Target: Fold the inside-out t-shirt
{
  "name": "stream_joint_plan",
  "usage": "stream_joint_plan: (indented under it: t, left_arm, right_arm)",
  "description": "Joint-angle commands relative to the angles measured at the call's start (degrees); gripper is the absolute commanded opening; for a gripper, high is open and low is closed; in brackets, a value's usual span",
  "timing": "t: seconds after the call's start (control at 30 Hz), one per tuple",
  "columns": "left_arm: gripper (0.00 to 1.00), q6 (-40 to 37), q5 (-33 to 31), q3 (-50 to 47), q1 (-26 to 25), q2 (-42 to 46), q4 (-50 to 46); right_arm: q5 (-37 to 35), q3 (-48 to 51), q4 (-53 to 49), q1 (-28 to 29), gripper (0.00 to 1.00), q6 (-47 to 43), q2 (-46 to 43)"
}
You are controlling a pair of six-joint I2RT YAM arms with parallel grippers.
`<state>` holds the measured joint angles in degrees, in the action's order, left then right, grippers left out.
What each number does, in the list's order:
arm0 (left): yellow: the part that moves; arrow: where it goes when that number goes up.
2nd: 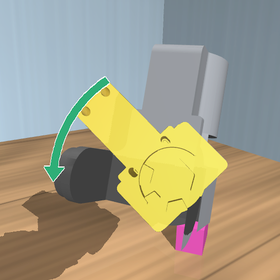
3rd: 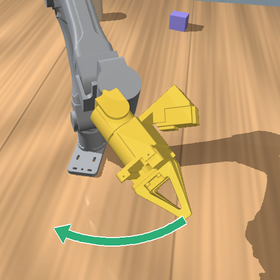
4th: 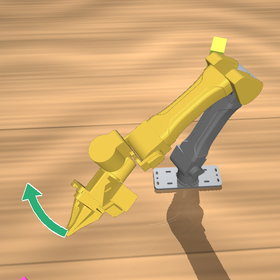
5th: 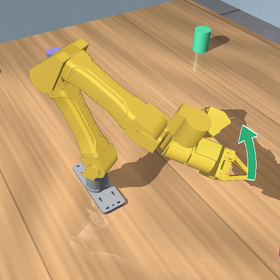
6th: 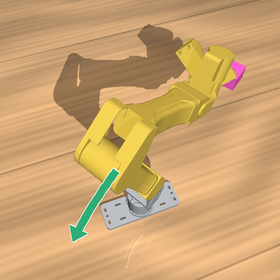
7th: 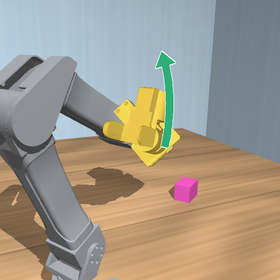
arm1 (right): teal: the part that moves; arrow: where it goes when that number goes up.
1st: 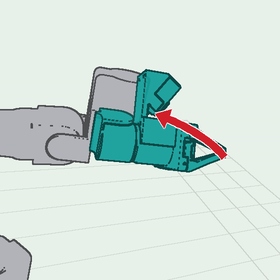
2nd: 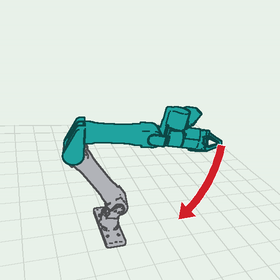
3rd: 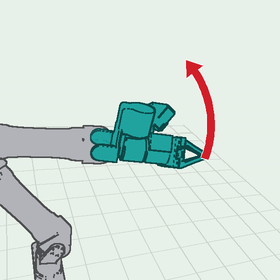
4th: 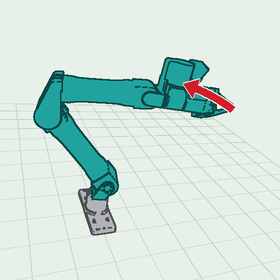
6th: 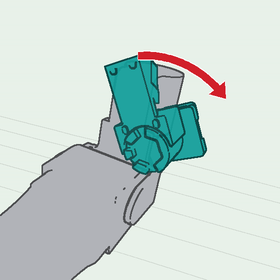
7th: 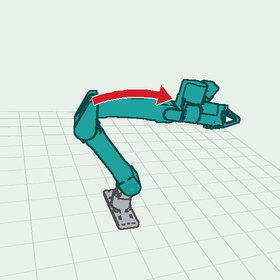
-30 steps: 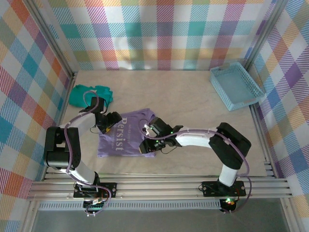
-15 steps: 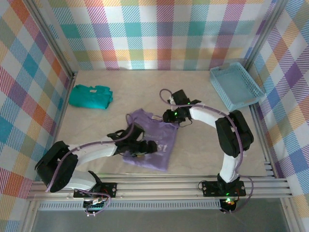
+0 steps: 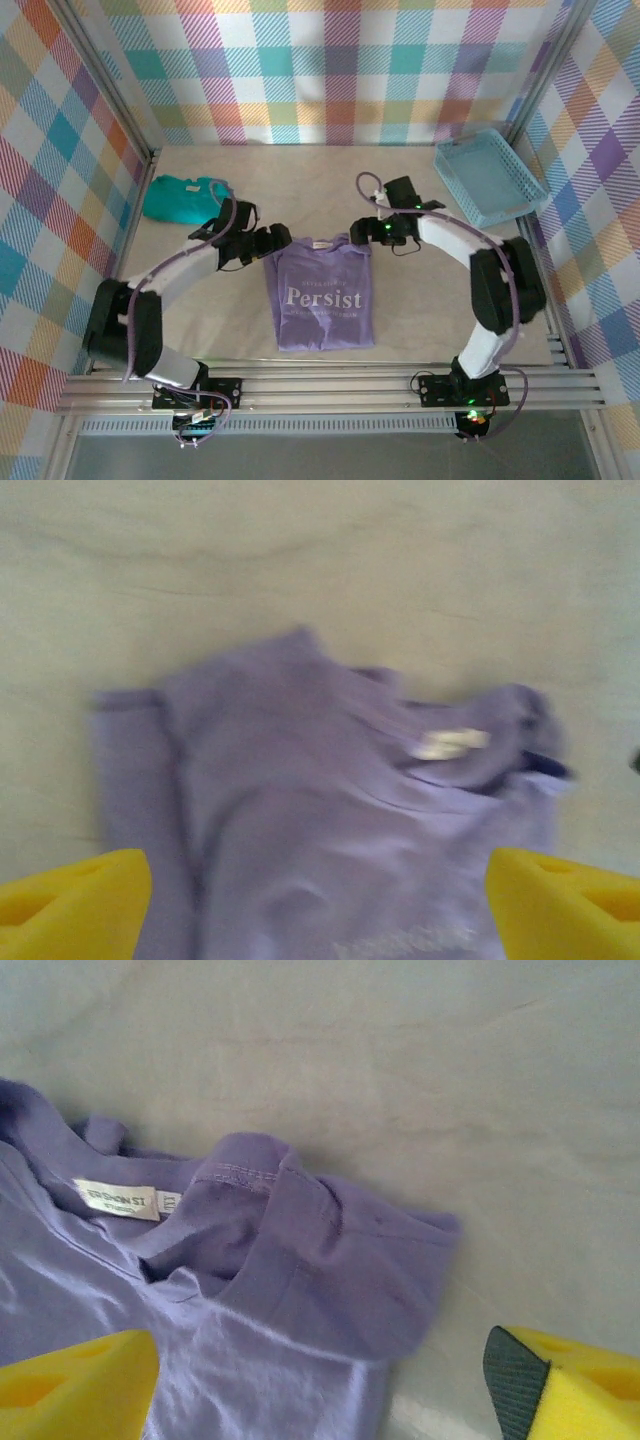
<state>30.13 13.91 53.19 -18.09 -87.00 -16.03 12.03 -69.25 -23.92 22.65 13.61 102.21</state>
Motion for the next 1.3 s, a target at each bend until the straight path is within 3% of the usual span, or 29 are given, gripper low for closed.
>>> stream_joint_plan:
  t: [0.0, 0.13, 0.27, 0.5, 0.7, 0.87, 1.03, 1.17, 1.27]
  left_arm:
    - [0.88, -6.4, 0.3, 4.3, 1.6, -6.8, -5.9]
    - [0.92, -7.9, 4.0, 7.8, 1.5, -13.0, -6.4]
    - [0.89, -8.2, 6.4, 7.9, 0.7, -15.3, -5.4]
    - [0.6, -6.7, 9.7, 5.2, 0.3, -16.7, -0.4]
    - [0.31, -7.3, 8.8, 5.5, 1.2, -18.8, 2.2]
    - [0.19, -7.1, 11.0, 4.9, 2.0, -19.3, 5.6]
    - [0.0, -6.7, 13.7, 4.1, 4.4, -17.8, 9.0]
    - [0.0, -4.6, 17.2, 1.9, 6.7, -14.1, 13.9]
    - [0.0, -2.7, 19.2, 0.3, 7.1, -11.4, 18.3]
  right_arm:
    - [1.8, -4.5, -3.5, 0.0, 0.88, -3.0, 4.3]
    - [2.2, -6.3, -4.4, 1.2, 0.88, -2.8, 8.7]
    - [3.5, -7.0, -4.3, 2.6, 0.85, -1.7, 12.1]
    - [7.2, -7.5, -0.3, 5.4, 0.77, 1.0, 14.6]
    - [7.6, -8.2, 2.7, 5.4, 0.55, 3.3, 16.4]
    - [10.0, -6.4, 8.1, 5.2, 0.37, 4.8, 14.9]
    - [13.2, -4.8, 13.7, 3.8, 0.18, 6.3, 12.5]
    - [13.1, -0.9, 17.7, 1.4, 0.04, 6.1, 7.3]
    - [12.3, 2.2, 20.6, 0.3, 0.0, 5.7, 2.9]
